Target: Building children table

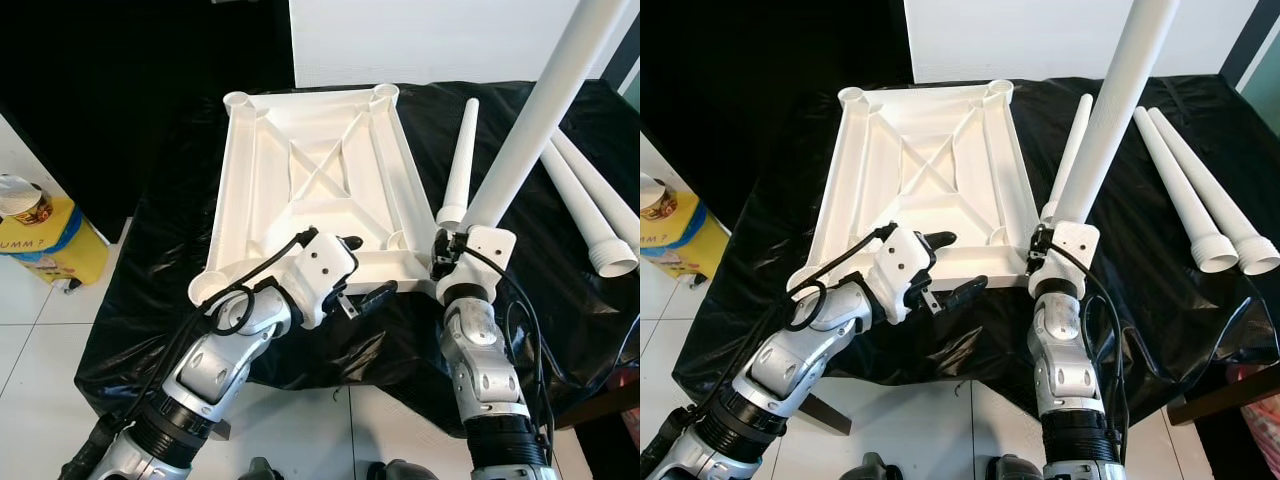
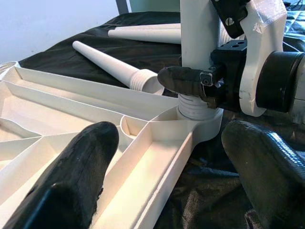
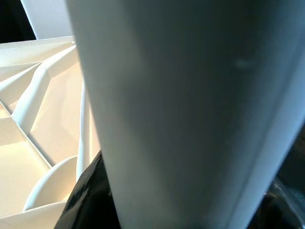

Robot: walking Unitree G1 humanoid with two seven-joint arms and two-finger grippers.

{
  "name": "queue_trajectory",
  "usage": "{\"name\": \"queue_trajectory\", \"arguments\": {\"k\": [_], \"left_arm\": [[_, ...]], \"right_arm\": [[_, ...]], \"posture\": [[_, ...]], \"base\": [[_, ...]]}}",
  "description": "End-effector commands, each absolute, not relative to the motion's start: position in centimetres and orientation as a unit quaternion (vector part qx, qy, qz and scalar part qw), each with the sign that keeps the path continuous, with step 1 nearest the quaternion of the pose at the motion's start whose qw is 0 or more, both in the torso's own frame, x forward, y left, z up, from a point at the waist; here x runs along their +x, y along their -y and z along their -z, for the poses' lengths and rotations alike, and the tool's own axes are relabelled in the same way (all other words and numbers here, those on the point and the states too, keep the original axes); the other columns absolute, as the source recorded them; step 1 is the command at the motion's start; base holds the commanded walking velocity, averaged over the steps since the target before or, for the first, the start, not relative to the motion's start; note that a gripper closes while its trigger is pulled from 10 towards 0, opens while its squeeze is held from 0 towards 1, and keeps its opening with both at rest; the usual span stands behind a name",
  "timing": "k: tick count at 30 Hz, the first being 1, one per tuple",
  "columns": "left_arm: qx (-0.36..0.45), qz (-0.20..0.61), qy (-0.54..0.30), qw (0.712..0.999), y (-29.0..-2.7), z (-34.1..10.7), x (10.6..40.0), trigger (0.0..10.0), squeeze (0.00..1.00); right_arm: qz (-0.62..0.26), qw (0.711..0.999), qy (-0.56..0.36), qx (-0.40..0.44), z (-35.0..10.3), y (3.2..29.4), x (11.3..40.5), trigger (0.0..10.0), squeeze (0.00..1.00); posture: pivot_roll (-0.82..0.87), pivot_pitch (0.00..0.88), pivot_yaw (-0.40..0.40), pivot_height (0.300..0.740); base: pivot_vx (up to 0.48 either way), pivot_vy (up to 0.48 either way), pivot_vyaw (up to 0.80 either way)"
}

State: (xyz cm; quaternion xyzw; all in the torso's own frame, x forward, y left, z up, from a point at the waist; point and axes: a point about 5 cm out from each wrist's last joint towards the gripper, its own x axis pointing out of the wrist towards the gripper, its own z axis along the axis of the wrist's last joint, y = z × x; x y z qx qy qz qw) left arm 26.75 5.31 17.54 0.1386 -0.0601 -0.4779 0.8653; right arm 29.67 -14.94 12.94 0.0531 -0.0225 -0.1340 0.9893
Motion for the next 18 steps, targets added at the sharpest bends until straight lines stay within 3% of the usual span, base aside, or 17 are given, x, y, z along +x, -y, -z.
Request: {"name": "queue_trajectory", "arguments": {"k": [1, 6, 7, 18], "left_arm": [[0.147, 0.517, 0.048, 0.842, -5.2, -17.0, 26.3, 10.0, 0.0], [0.146, 0.519, 0.048, 0.841, -5.2, -17.0, 26.3, 10.0, 0.0], [0.147, 0.521, 0.047, 0.84, -5.2, -17.0, 26.3, 10.0, 0.0], [0.151, 0.523, 0.047, 0.837, -5.3, -17.1, 26.4, 10.0, 0.0]], "right_arm": [[0.141, 0.985, -0.051, 0.089, -10.3, 14.1, 28.7, 10.0, 0.0], [0.142, 0.985, -0.045, 0.088, -10.5, 14.1, 28.7, 10.0, 0.0], [0.128, 0.988, -0.024, 0.087, -11.1, 14.1, 28.7, 10.0, 1.0], [0.042, 0.996, 0.044, 0.068, -13.0, 15.2, 29.0, 10.0, 1.0]], "posture": [[0.03, 0.083, 0.029, 0.74], [0.02, 0.085, 0.032, 0.74], [0.02, 0.089, 0.046, 0.74], [0.01, 0.093, 0.057, 0.74]], "base": [[0.0, 0.0, 0.0], [0.0, 0.0, 0.0], [0.0, 0.0, 0.0], [0.0, 0.0, 0.0]]}}
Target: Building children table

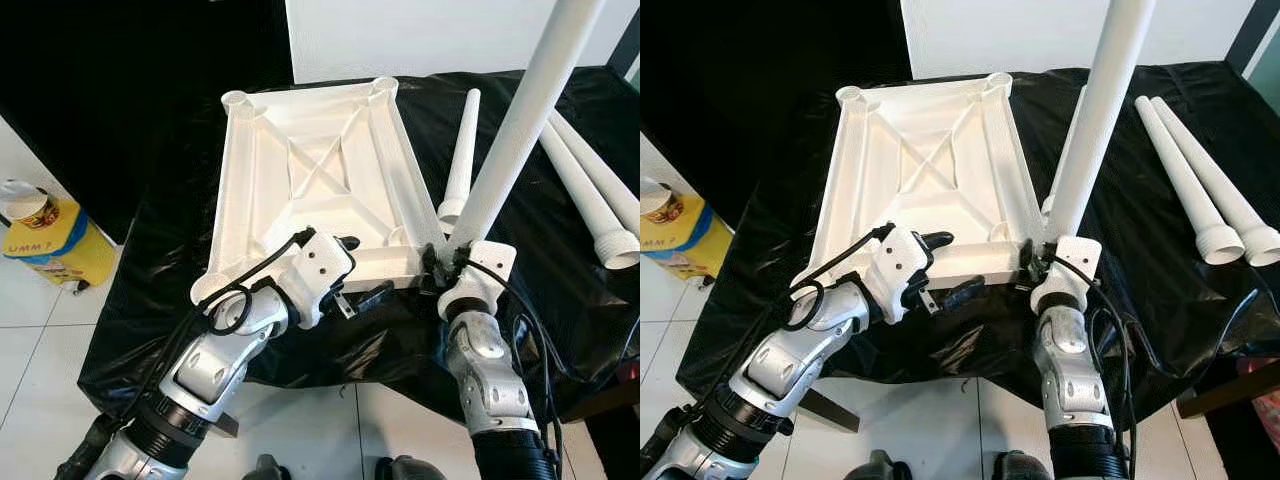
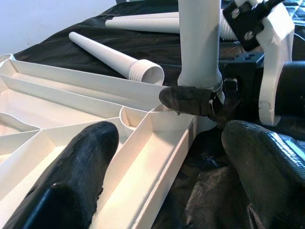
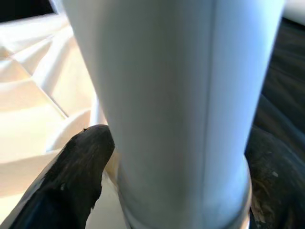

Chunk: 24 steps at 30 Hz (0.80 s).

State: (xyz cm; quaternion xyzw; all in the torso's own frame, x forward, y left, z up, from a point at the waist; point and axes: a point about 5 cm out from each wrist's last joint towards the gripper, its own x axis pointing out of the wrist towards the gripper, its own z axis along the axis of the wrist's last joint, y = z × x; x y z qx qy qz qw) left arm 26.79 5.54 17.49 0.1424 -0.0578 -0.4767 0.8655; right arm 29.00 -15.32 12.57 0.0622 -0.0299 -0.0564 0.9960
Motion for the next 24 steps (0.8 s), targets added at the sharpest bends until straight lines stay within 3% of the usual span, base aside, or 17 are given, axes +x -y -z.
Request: {"name": "queue_trajectory", "arguments": {"k": [1, 9, 10, 12, 13, 24], "left_arm": [[0.151, 0.523, 0.047, 0.837, -5.3, -17.1, 26.4, 10.0, 0.0], [0.15, 0.522, 0.048, 0.838, -5.4, -17.2, 26.5, 10.0, 0.0], [0.15, 0.522, 0.048, 0.838, -5.4, -17.2, 26.5, 10.0, 0.0], [0.15, 0.522, 0.048, 0.838, -5.4, -17.2, 26.5, 10.0, 0.0], [0.151, 0.522, 0.048, 0.838, -5.4, -17.2, 26.5, 10.0, 0.0], [0.153, 0.52, 0.05, 0.839, -5.5, -17.4, 26.7, 10.0, 0.0]], "right_arm": [[0.042, 0.996, 0.044, 0.068, -13.0, 15.2, 29.0, 10.0, 1.0], [-0.015, 0.996, 0.069, 0.046, -13.6, 16.5, 29.5, 10.0, 1.0], [-0.043, 0.995, 0.079, 0.031, -14.0, 16.8, 29.9, 10.0, 0.41], [-0.043, 0.995, 0.079, 0.031, -14.0, 16.8, 29.9, 10.0, 0.41], [-0.071, 0.994, 0.086, 0.018, -14.4, 17.1, 30.2, 10.0, 0.0], [-0.199, 0.976, 0.075, -0.052, -15.0, 17.7, 32.2, 10.0, 0.0]], "posture": [[0.01, 0.093, 0.057, 0.74], [0.01, 0.095, 0.059, 0.74], [0.02, 0.096, 0.06, 0.74], [0.02, 0.096, 0.06, 0.74], [0.02, 0.097, 0.06, 0.74], [0.02, 0.094, 0.063, 0.74]], "base": [[0.0, 0.0, 0.0], [0.0, 0.0, 0.0], [0.0, 0.0, 0.0], [0.0, 0.0, 0.0], [0.0, 0.0, 0.0], [0.0, 0.0, 0.0]]}}
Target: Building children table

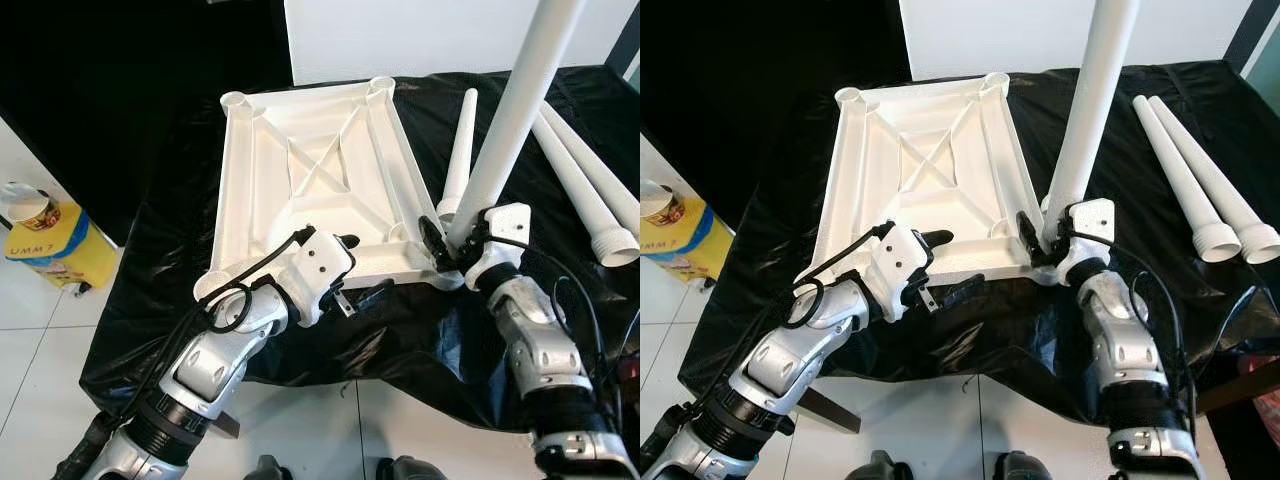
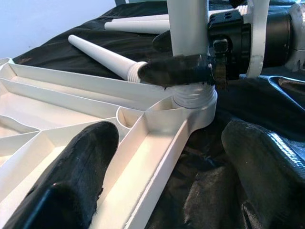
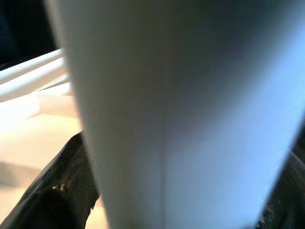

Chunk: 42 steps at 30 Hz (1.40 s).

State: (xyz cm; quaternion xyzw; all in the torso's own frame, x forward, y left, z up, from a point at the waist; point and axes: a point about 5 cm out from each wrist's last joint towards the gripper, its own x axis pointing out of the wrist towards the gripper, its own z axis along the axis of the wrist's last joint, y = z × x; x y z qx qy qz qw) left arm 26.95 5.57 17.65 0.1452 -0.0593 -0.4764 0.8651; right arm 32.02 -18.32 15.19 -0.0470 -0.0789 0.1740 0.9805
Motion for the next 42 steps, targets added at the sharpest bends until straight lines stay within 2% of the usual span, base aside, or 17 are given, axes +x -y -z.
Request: {"name": "queue_trajectory", "arguments": {"k": [1, 8, 17, 18, 19, 22, 23, 30, 31, 33, 34, 42], "left_arm": [[0.154, 0.52, 0.05, 0.839, -5.5, -17.5, 26.7, 10.0, 0.0], [0.154, 0.52, 0.051, 0.838, -5.5, -17.5, 26.7, 10.0, 0.0], [0.154, 0.518, 0.051, 0.84, -5.5, -17.5, 26.7, 10.0, 0.0], [0.154, 0.518, 0.051, 0.84, -5.6, -17.5, 26.7, 10.0, 0.0], [0.154, 0.517, 0.051, 0.84, -5.6, -17.5, 26.7, 10.0, 0.0], [0.154, 0.517, 0.051, 0.84, -5.6, -17.5, 26.7, 10.0, 0.0], [0.154, 0.518, 0.051, 0.84, -5.6, -17.5, 26.7, 10.0, 0.0], [0.154, 0.519, 0.053, 0.839, -5.4, -17.5, 26.8, 10.0, 0.0], [0.154, 0.519, 0.053, 0.839, -5.3, -17.5, 26.8, 10.0, 0.0], [0.154, 0.519, 0.053, 0.839, -5.3, -17.5, 26.8, 10.0, 0.0], [0.153, 0.519, 0.053, 0.839, -5.3, -17.5, 26.8, 10.0, 0.0], [0.151, 0.518, 0.051, 0.84, -5.3, -17.3, 26.7, 10.0, 0.0]], "right_arm": [[-0.216, 0.972, 0.07, -0.058, -14.9, 17.6, 32.3, 10.0, 0.0], [-0.257, 0.962, 0.059, -0.076, -14.7, 17.5, 32.8, 10.0, 0.0], [-0.267, 0.96, 0.03, -0.079, -13.5, 18.0, 33.0, 10.0, 0.0], [-0.263, 0.961, 0.019, -0.084, -13.1, 18.1, 32.9, 8.2, 0.0], [-0.26, 0.962, 0.011, -0.088, -12.8, 18.3, 32.8, 2.7, 0.0], [-0.258, 0.962, 0.006, -0.091, -12.6, 18.4, 32.8, 2.7, 0.0], [-0.255, 0.963, 0.003, -0.084, -12.4, 18.5, 32.8, 0.0, 0.0], [-0.22, 0.973, -0.01, -0.074, -11.5, 18.8, 32.4, 0.0, 0.0], [-0.21, 0.975, -0.013, -0.071, -11.3, 18.8, 32.3, 0.4, 0.0], [-0.21, 0.975, -0.013, -0.071, -11.3, 18.8, 32.3, 0.4, 0.0], [-0.192, 0.979, -0.013, -0.066, -11.1, 18.8, 32.2, 10.0, 0.0], [-0.123, 0.991, -0.011, -0.043, -10.7, 18.2, 31.6, 10.0, 0.0]], "posture": [[0.02, 0.094, 0.063, 0.74], [0.02, 0.096, 0.062, 0.74], [0.03, 0.095, 0.06, 0.74], [0.03, 0.094, 0.06, 0.74], [0.03, 0.092, 0.061, 0.74], [0.03, 0.092, 0.061, 0.74], [0.02, 0.091, 0.062, 0.74], [0.01, 0.089, 0.058, 0.74], [0.01, 0.088, 0.058, 0.74], [0.01, 0.088, 0.058, 0.74], [0.01, 0.089, 0.055, 0.74], [0.01, 0.091, 0.053, 0.74]], "base": [[0.0, 0.0, 0.0], [0.0, 0.0, 0.0], [0.0, 0.0, 0.0], [0.0, 0.0, 0.0], [0.0, 0.0, 0.0], [0.0, 0.0, 0.0], [0.0, 0.0, 0.0], [0.0, 0.0, 0.0], [0.0, 0.0, 0.0], [0.0, 0.0, 0.0], [0.0, 0.0, 0.0], [0.0, 0.0, 0.0]]}}
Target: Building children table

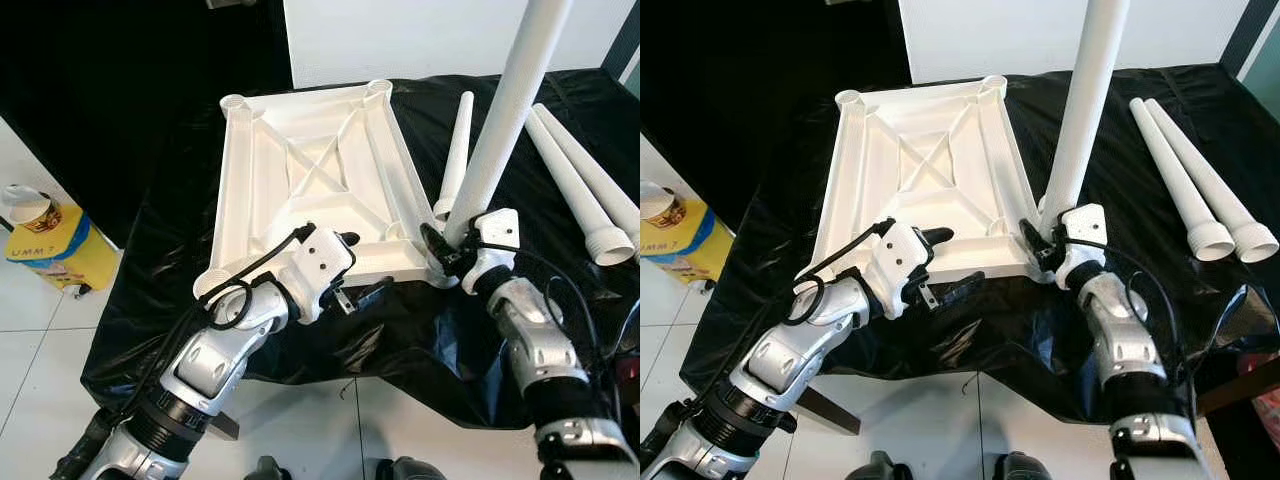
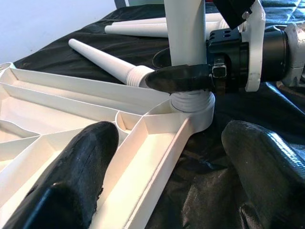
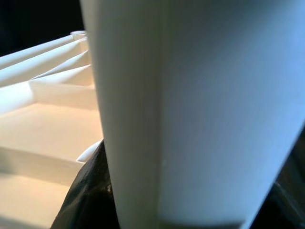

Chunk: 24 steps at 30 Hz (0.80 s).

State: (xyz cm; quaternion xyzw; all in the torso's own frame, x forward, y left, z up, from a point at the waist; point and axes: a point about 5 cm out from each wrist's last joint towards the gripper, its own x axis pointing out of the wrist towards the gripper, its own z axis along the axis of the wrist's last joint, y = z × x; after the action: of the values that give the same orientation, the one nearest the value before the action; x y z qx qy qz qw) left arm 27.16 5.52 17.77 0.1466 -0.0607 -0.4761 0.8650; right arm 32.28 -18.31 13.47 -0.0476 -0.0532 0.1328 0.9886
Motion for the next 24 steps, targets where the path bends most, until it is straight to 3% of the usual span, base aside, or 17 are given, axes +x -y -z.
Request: {"name": "queue_trajectory", "arguments": {"k": [1, 14, 24], "left_arm": [[0.15, 0.518, 0.051, 0.84, -5.3, -17.3, 26.7, 10.0, 0.0], [0.146, 0.515, 0.053, 0.843, -5.0, -17.1, 26.7, 10.0, 0.0], [0.147, 0.516, 0.054, 0.842, -5.0, -17.1, 26.7, 10.0, 0.0]], "right_arm": [[-0.099, 0.994, -0.016, -0.035, -10.6, 18.0, 31.5, 10.0, 0.0], [0.046, 0.999, -0.026, 0.01, -10.0, 15.3, 30.1, 10.0, 0.0], [0.065, 0.997, -0.027, 0.018, -10.0, 14.3, 29.6, 10.0, 0.0]], "posture": [[0.0, 0.092, 0.048, 0.74], [0.0, 0.079, 0.022, 0.74], [0.0, 0.072, 0.026, 0.74]], "base": [[0.0, 0.0, 0.0], [0.0, 0.0, 0.0], [0.0, 0.0, 0.0]]}}
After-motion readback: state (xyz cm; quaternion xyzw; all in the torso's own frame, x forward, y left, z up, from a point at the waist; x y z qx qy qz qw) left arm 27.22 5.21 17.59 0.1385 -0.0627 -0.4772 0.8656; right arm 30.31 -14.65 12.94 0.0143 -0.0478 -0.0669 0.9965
